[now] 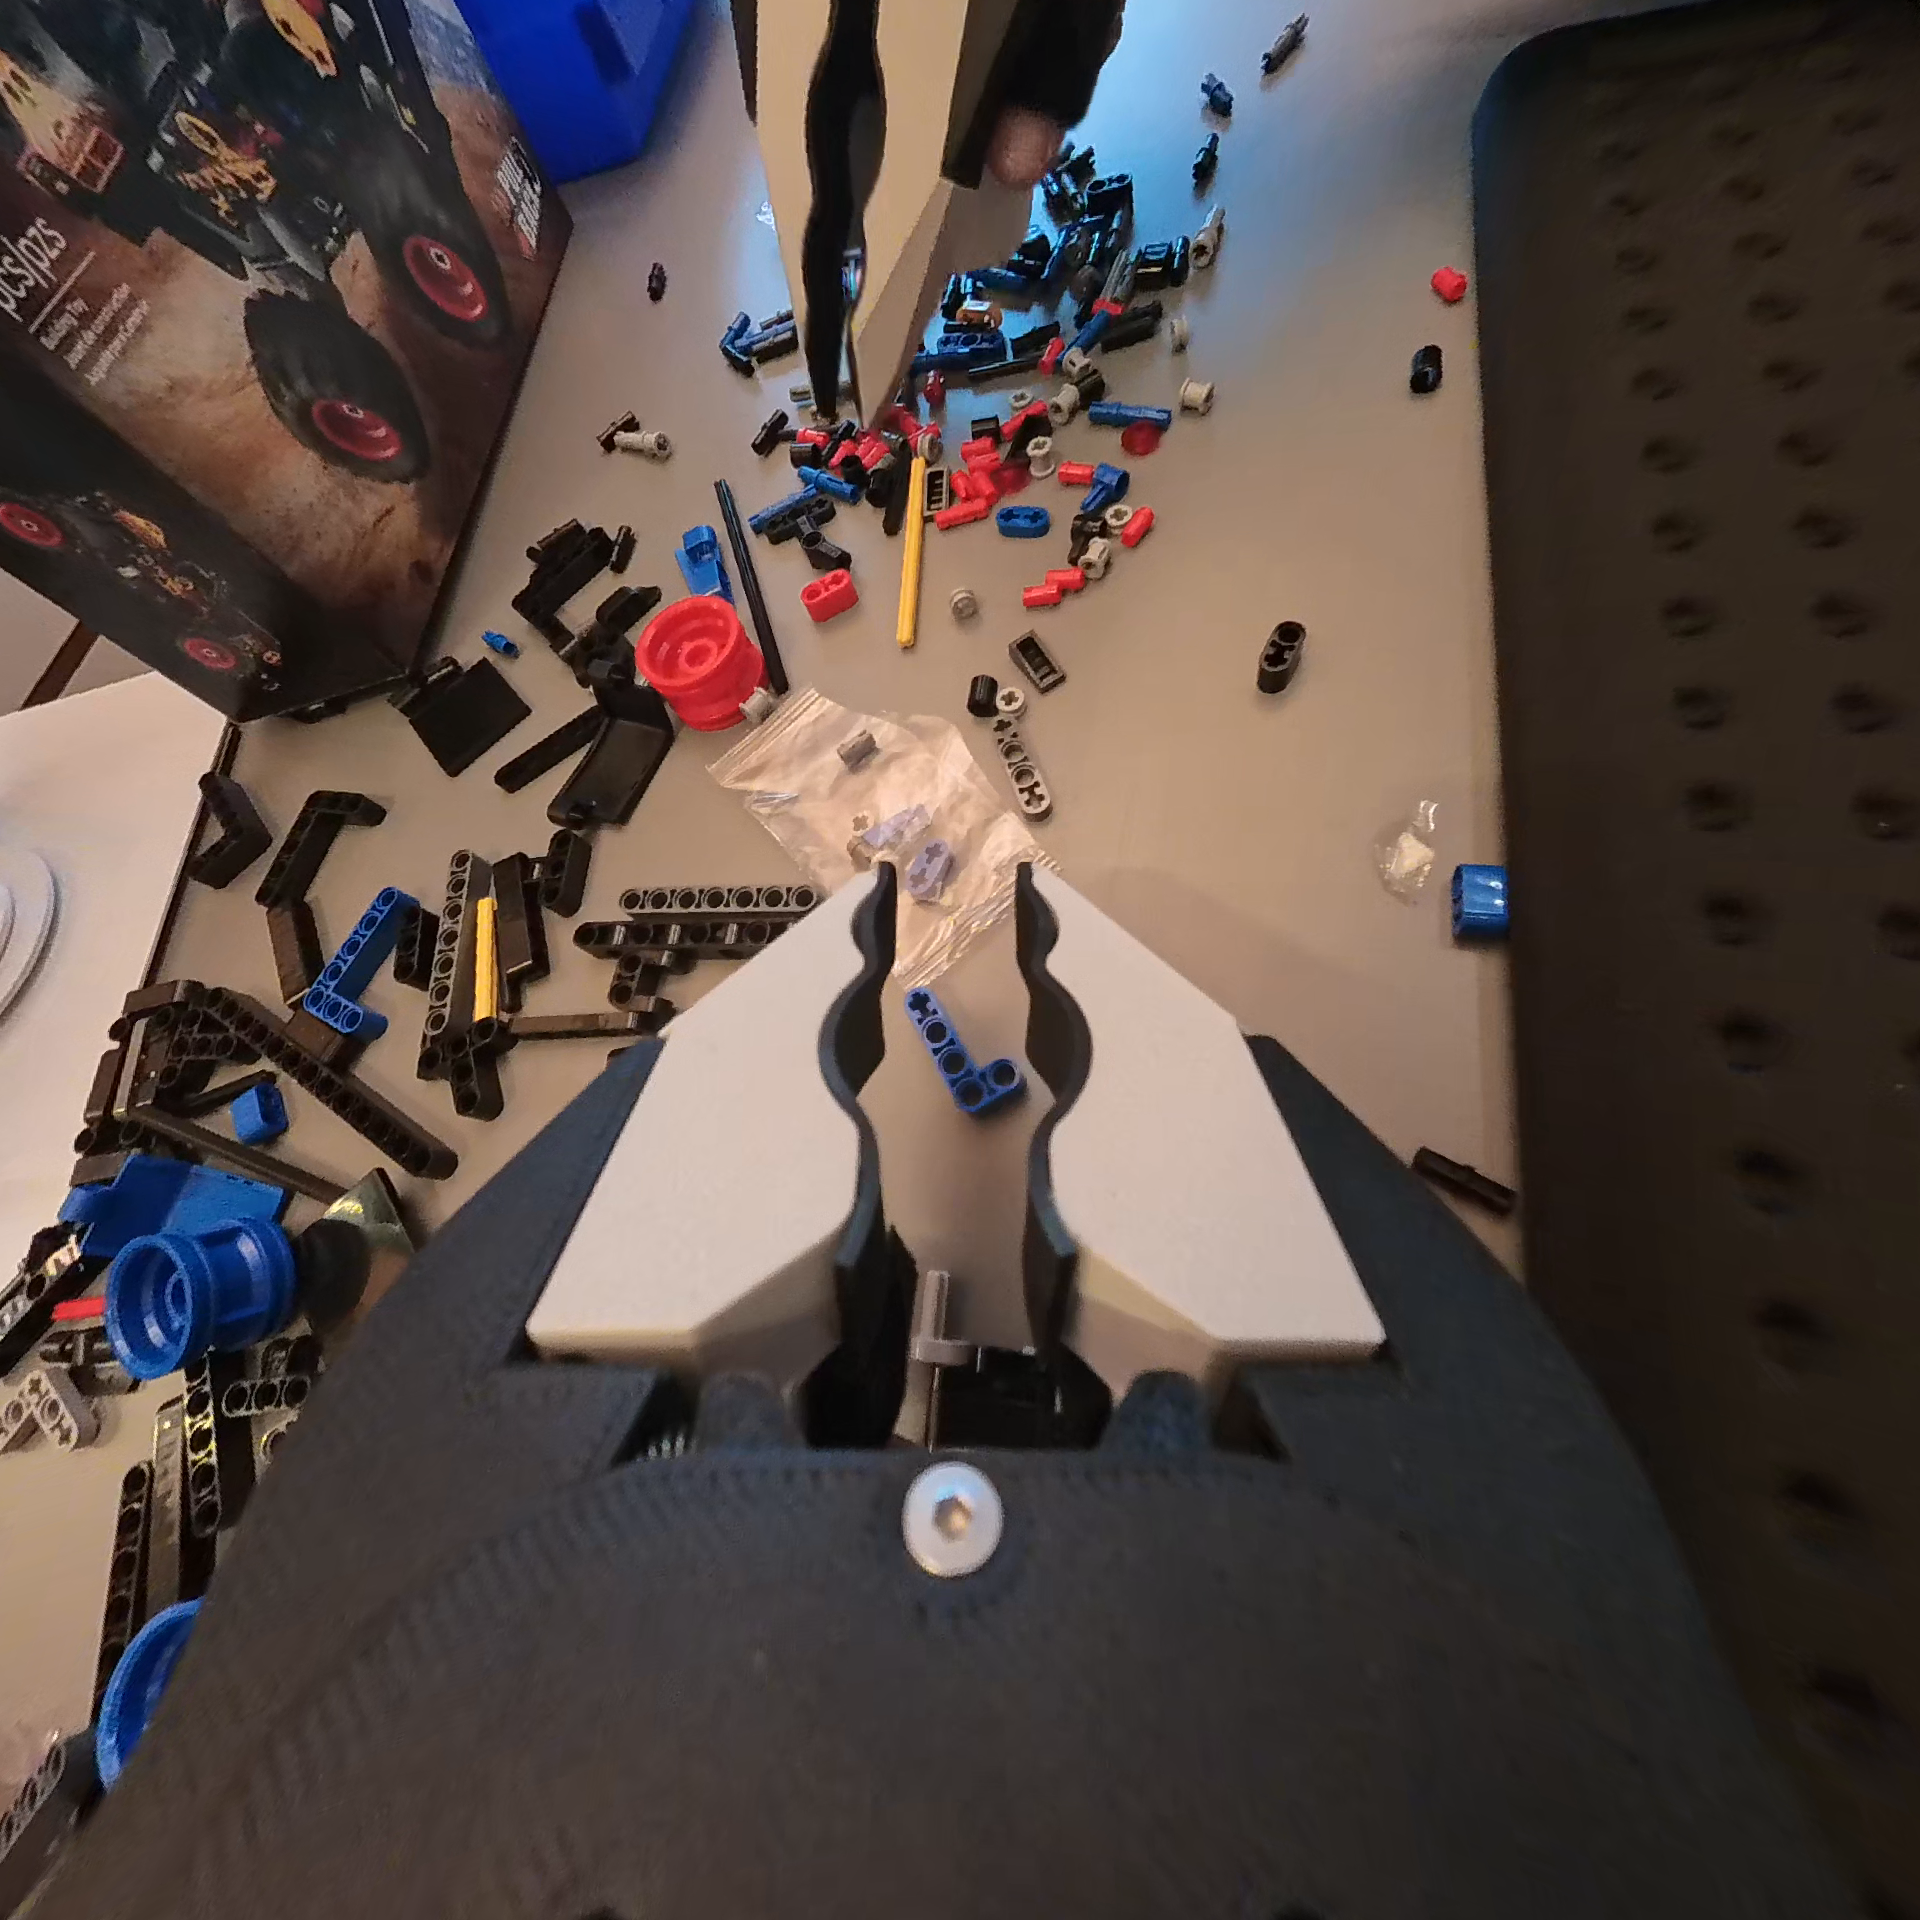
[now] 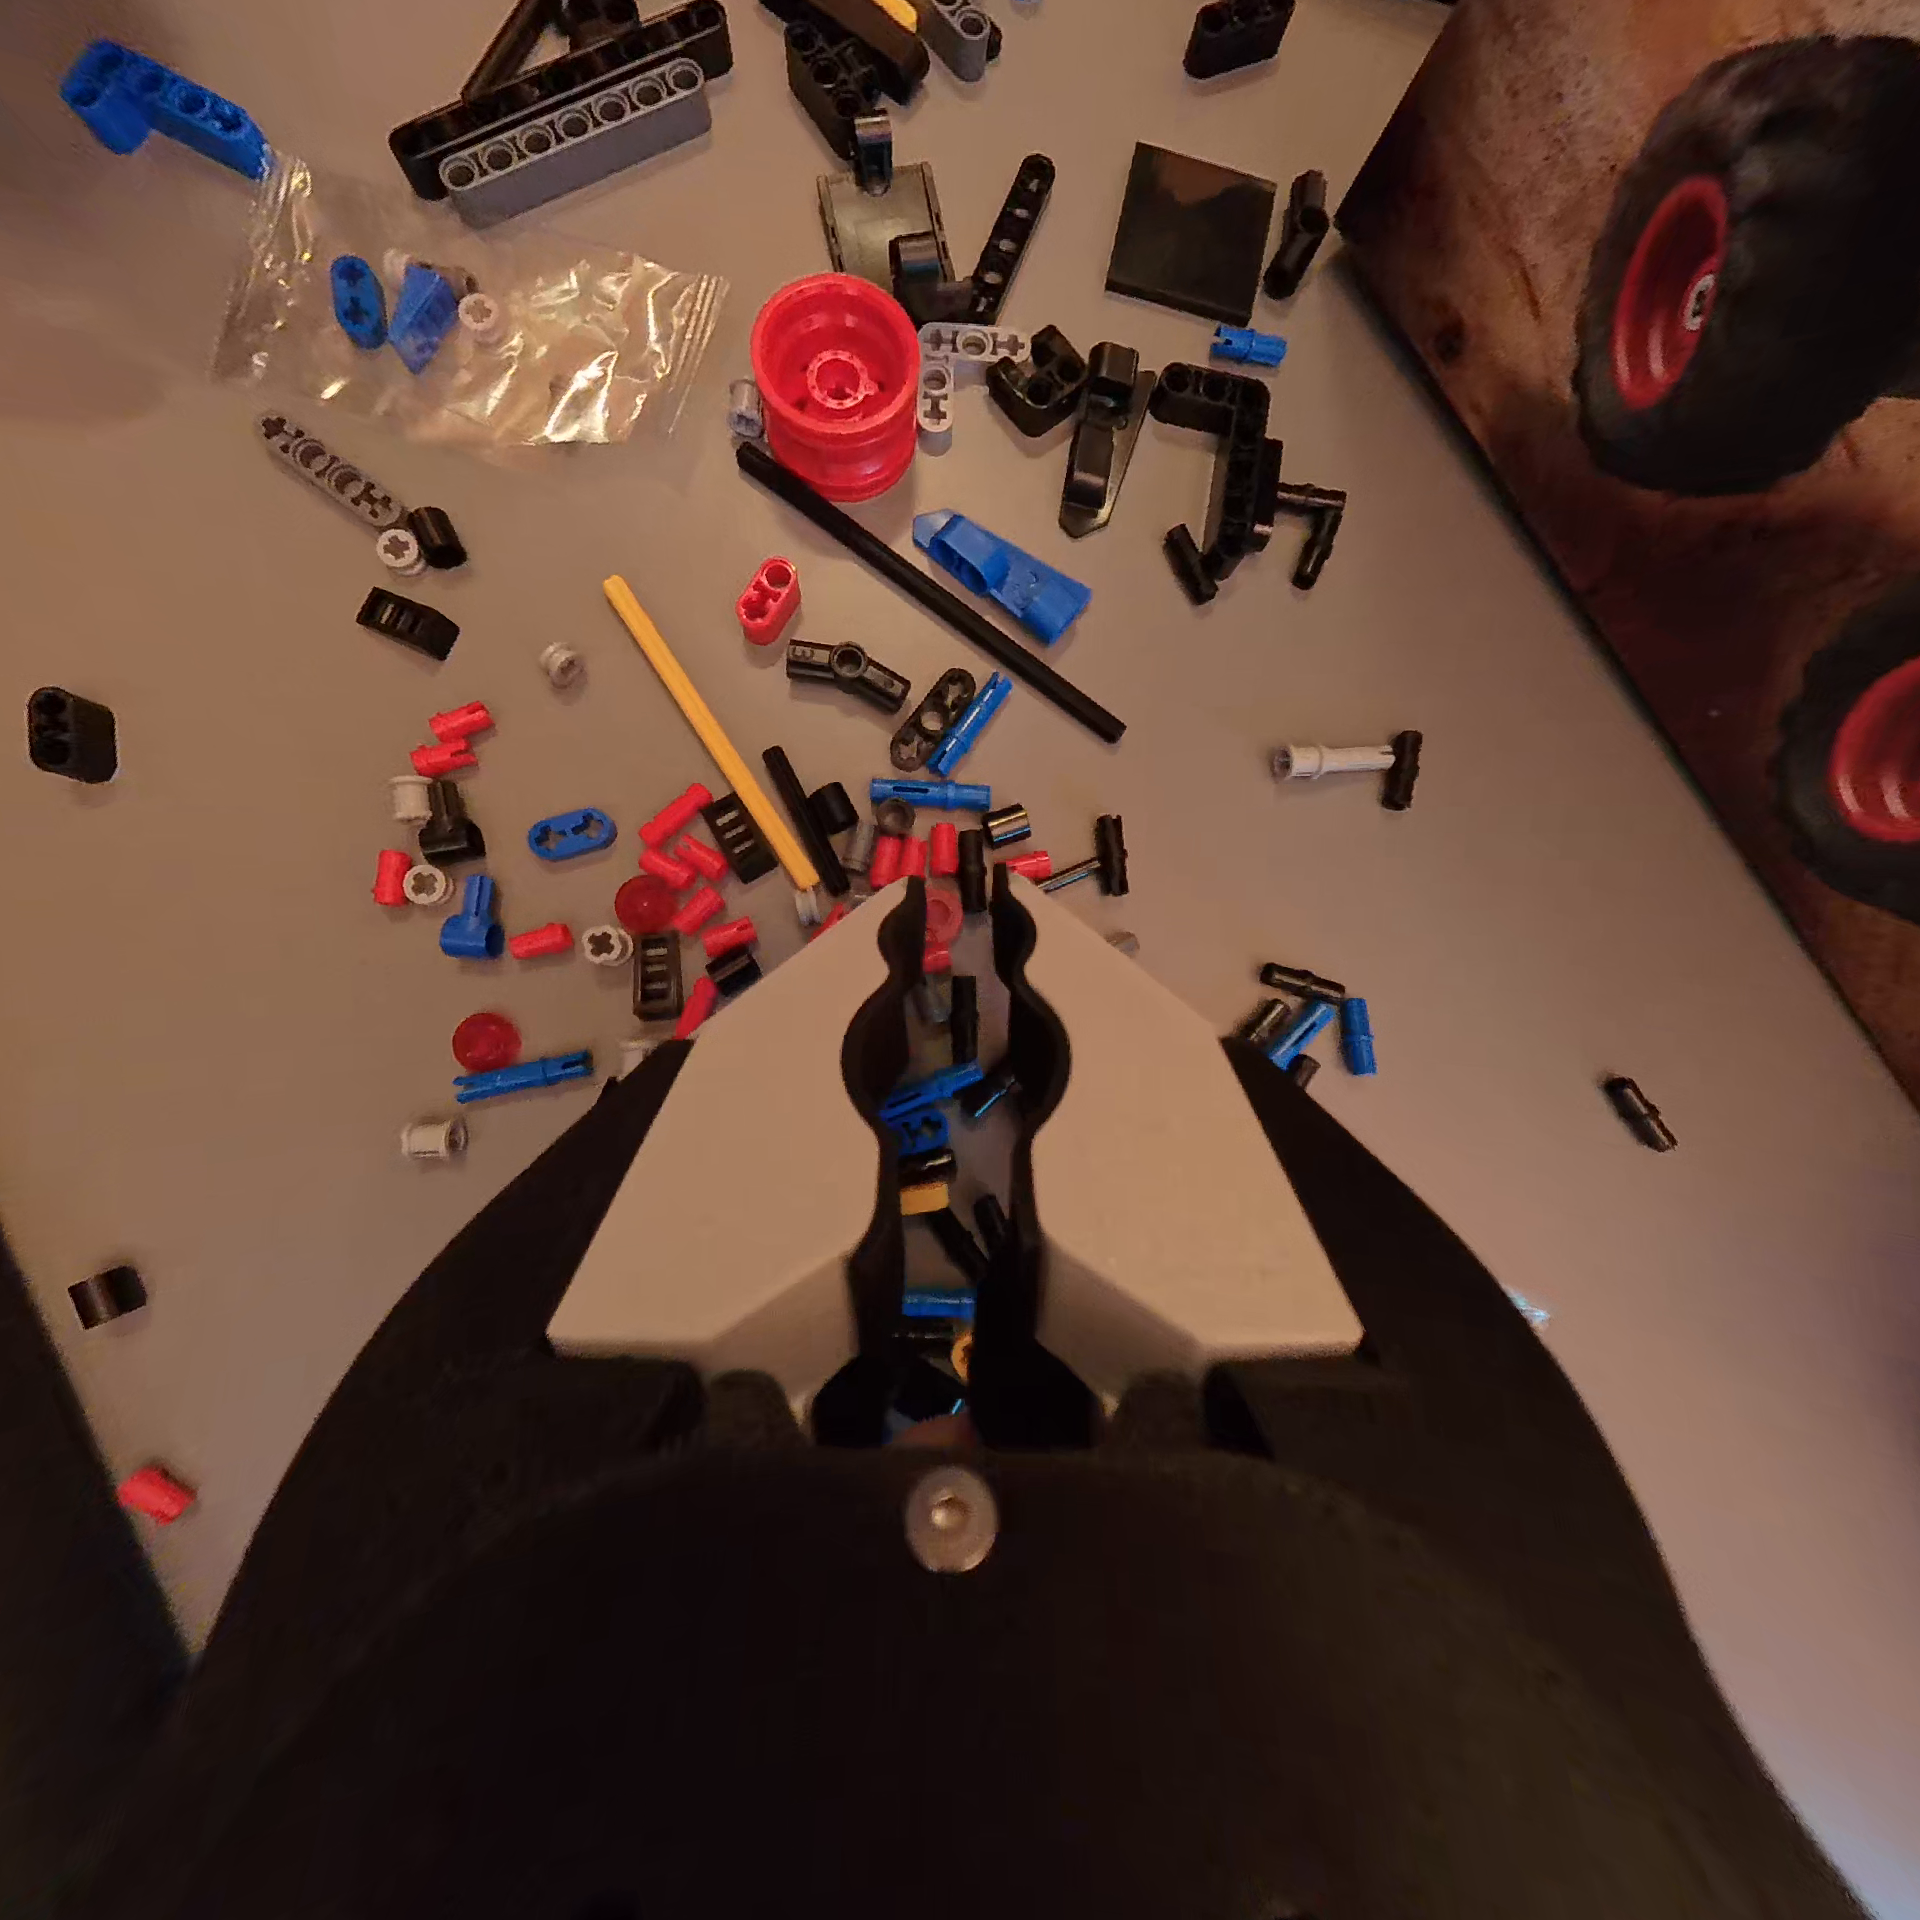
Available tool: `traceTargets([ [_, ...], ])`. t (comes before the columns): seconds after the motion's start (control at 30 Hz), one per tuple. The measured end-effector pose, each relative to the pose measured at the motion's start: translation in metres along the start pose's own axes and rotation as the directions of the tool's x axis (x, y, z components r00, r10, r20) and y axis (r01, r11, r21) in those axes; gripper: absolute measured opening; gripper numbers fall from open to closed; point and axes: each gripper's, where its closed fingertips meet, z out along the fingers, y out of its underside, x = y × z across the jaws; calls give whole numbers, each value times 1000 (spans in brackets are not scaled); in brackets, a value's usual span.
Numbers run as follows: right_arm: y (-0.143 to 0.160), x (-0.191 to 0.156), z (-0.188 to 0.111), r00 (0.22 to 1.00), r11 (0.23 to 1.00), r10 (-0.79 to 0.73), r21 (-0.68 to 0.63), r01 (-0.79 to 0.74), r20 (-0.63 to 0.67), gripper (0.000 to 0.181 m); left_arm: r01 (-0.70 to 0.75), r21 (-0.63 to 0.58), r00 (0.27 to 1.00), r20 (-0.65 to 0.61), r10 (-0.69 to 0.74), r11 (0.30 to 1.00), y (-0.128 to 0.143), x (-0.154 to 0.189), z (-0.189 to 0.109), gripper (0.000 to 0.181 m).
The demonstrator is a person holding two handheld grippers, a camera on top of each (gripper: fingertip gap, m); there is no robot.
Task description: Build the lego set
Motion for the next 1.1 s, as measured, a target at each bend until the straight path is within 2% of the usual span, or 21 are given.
traceTargets([
  [0.23, 3, 3, 6, 1000, 999, 29, -15, -29, 11, 4, -3, 0, 1000, -2, 3, 1000, 0, 0, 0, 21],
  [0.47, -2, 8, 1, 998, 998, 55, 34, -55, 5, 3, -14, 15, 1000, 22, 14, 1000, -4, -4, 0, 22],
  [0.63, -44, -28, -20, 996, 987, 25, 154, -38, 88, 3, -144, 75, 981, 138, 133, 987, -34, -12, -1, 29],
  [0.83, -99, -88, -38, 971, 952, -29, 302, -45, 238, 3, -368, 98, 900, 288, 327, 925, -75, -5, 3, 29],
  [0.97, -117, -113, -41, 946, 930, -38, 358, -85, 322, 3, -411, 122, 873, 338, 352, 903, -87, -5, -1, 30],
  [1.1, -124, -123, -41, 929, 917, -30, 380, -122, 369, 3, -444, 135, 855, 359, 374, 886, -90, -4, -4, 30],
])
